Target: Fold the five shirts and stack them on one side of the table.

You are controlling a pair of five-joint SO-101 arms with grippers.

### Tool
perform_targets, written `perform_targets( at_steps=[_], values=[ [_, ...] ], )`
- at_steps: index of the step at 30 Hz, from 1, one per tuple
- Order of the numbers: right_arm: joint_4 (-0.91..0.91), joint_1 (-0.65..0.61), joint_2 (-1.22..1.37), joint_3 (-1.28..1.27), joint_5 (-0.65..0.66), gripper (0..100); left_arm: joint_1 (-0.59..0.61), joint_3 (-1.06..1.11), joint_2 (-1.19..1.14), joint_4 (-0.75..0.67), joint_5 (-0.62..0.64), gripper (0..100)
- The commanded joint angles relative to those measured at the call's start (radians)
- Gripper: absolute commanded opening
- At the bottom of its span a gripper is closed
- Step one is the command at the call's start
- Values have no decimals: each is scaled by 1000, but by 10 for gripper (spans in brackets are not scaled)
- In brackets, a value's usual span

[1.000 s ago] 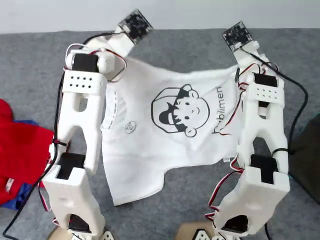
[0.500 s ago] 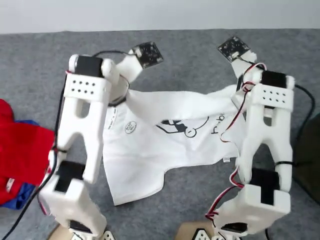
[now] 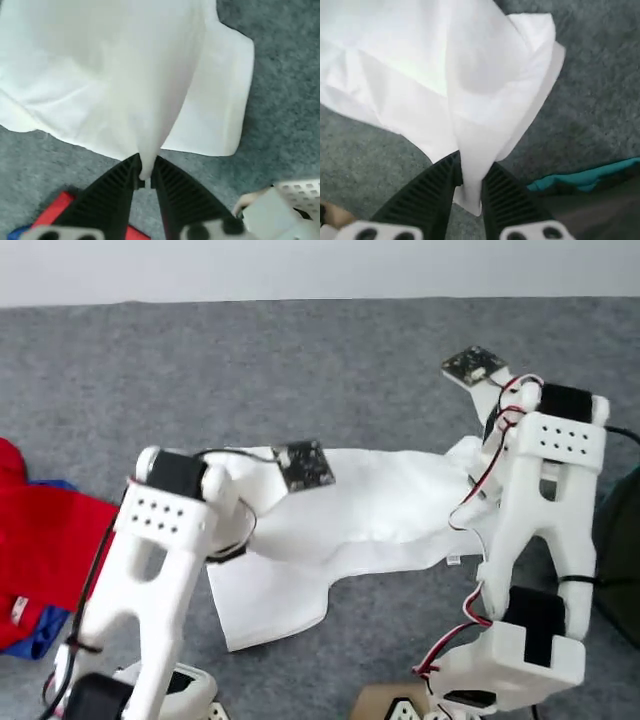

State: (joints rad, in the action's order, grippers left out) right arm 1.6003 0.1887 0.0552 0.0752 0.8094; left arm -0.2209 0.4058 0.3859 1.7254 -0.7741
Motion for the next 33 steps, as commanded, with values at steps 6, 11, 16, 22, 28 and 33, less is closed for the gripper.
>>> perform_targets(
  at_steps=[6, 11, 16, 22, 28, 33],
  values=[
    [30, 59, -61, -38, 31, 11, -20, 147, 203, 32, -6, 5],
    [85, 61, -71, -32, 87, 11, -77, 229, 313, 34, -3, 5],
    [97, 59, -102, -37, 120, 11, -94, 317, 384, 34, -5, 5],
    [97, 56, -41, -38, 118, 11, -86, 364, 396, 29, -6, 5],
    [90, 59, 7, -38, 117, 16, -68, 364, 397, 28, -6, 9],
    [99, 65, 5, -38, 114, 140, 17, 351, 399, 26, -6, 107]
  ],
)
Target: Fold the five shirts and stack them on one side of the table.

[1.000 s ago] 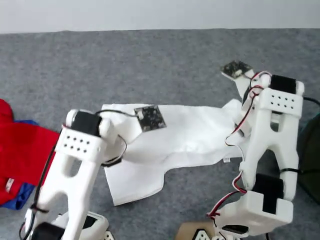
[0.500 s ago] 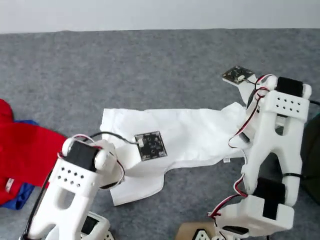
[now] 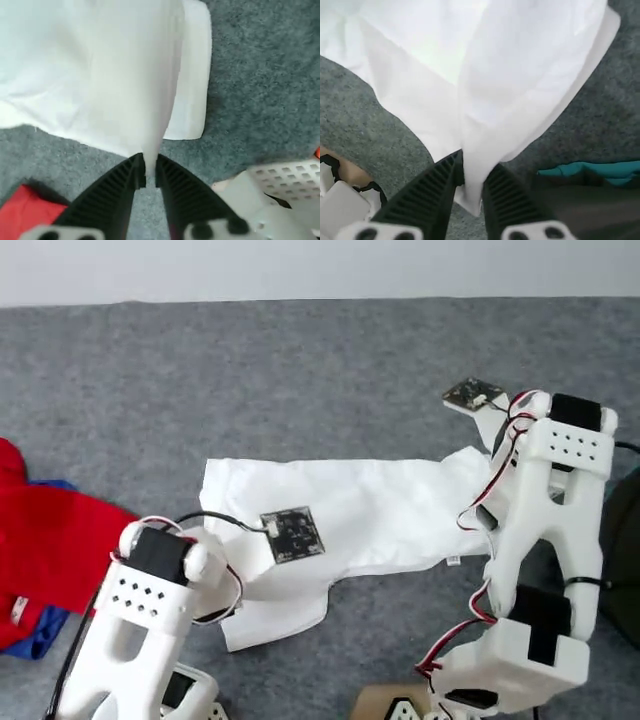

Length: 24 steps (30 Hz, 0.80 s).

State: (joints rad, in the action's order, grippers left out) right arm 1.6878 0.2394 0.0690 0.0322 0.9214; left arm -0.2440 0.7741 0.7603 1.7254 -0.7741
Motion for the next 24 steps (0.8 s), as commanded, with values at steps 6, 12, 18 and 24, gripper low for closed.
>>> perform_targets(
  at_steps=[6, 12, 18, 24],
  values=[
    [18, 30, -8, 9, -15, 235, 57, -25, 25, 28, -6, 131],
    [5, 19, -10, 21, -17, 235, 69, -21, 25, -31, -6, 126],
    [-22, -64, 1, 100, -32, 232, 157, -18, 17, -278, 126, 39],
    [-220, -122, 24, 97, -210, 73, 178, 2, 15, -496, 322, 6]
  ],
)
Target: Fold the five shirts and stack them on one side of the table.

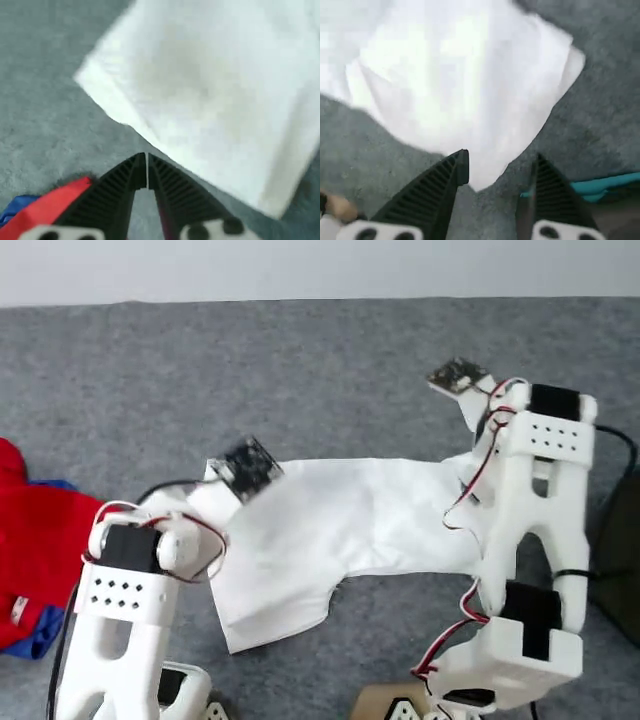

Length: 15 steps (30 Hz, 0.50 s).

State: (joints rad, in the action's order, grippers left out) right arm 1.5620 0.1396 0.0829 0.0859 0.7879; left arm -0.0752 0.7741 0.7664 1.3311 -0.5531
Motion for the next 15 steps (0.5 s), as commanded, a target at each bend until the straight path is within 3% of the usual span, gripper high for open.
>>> perform_targets(
  at_steps=[1, 6, 12, 15],
  values=[
    [-133, -30, 28, 43, -103, 44, 9, 21, 9, -143, 137, 6],
    [-300, -39, 174, 49, -178, 18, 9, 188, 9, -405, 219, 6],
    [-456, -35, 352, 49, -201, 21, 9, 420, 6, -845, 239, 6],
    [-501, -33, 400, 51, -224, 22, 6, 481, -20, -961, 238, 6]
  ],
)
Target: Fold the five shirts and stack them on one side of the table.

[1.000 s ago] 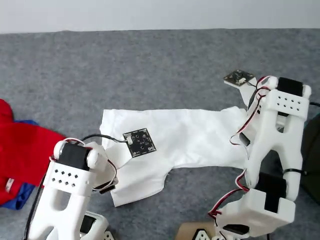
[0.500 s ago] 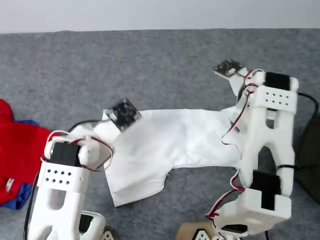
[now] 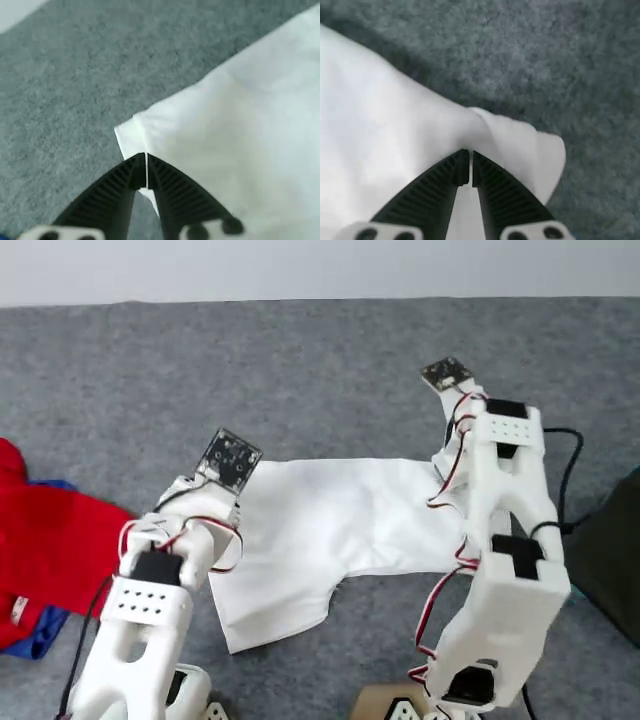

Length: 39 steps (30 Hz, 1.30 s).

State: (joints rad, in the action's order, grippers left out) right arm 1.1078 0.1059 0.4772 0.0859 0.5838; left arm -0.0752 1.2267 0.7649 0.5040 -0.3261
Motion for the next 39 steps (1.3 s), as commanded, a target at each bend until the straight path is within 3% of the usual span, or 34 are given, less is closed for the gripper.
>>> perform_targets(
  at_steps=[1, 10, 17, 27, 39],
  values=[
    [-53, 1, 12, 51, -23, 22, 6, 28, -48, -138, 9, 6],
    [-13, 12, -48, 51, -23, 22, -3, -186, -321, -123, 29, 6],
    [-12, 12, -91, 49, -21, 22, -11, -473, -601, 95, 51, 6],
    [-28, 13, -88, 48, -21, 22, -8, -858, -959, 517, 49, 6],
    [-142, 165, 65, 135, -17, 23, -2, -914, -1045, 597, 49, 6]
  ],
)
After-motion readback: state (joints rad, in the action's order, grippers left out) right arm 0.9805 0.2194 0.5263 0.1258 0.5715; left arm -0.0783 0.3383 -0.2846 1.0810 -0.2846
